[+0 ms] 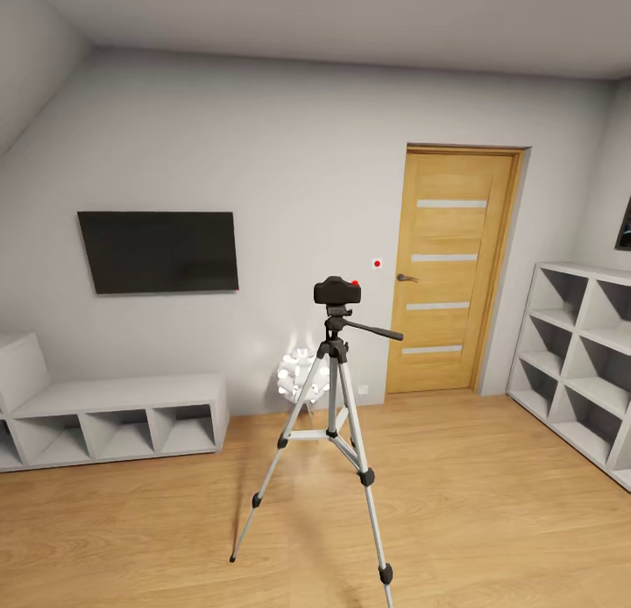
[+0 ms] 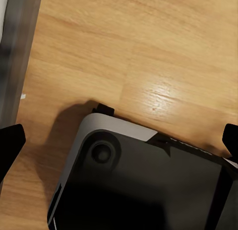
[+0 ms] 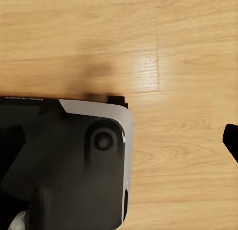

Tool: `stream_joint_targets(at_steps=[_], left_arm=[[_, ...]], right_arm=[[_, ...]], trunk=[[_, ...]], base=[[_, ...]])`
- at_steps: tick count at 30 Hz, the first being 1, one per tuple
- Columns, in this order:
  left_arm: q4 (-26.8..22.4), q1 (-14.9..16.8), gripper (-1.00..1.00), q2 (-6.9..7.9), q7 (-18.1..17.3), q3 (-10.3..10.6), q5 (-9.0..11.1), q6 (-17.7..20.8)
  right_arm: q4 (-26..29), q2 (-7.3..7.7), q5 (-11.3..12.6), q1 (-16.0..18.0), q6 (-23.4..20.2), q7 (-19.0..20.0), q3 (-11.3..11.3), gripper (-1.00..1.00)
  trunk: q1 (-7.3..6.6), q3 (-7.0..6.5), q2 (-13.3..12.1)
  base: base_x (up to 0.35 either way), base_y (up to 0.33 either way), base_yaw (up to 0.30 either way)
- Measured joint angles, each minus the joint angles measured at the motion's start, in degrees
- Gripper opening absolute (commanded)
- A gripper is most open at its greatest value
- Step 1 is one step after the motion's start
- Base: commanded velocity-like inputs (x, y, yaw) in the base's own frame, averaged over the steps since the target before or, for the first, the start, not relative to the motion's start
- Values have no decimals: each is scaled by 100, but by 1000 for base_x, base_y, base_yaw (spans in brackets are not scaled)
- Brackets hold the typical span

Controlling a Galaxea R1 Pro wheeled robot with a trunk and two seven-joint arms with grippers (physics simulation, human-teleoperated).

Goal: Attach the digital camera to the camera tripod in the bedroom.

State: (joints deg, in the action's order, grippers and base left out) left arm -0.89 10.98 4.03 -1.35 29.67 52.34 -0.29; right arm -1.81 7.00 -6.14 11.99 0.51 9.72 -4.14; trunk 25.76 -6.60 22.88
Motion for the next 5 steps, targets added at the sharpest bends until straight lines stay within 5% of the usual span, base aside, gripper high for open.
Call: stream_joint_targets(at_steps=[5], left_arm=[[0, 0, 100, 0, 0, 0, 0, 0]], right_arm=[[0, -6, -109, 0, -1, 0, 1, 100]], trunk=[[0, -1, 0]], base=[[0, 0, 0]])
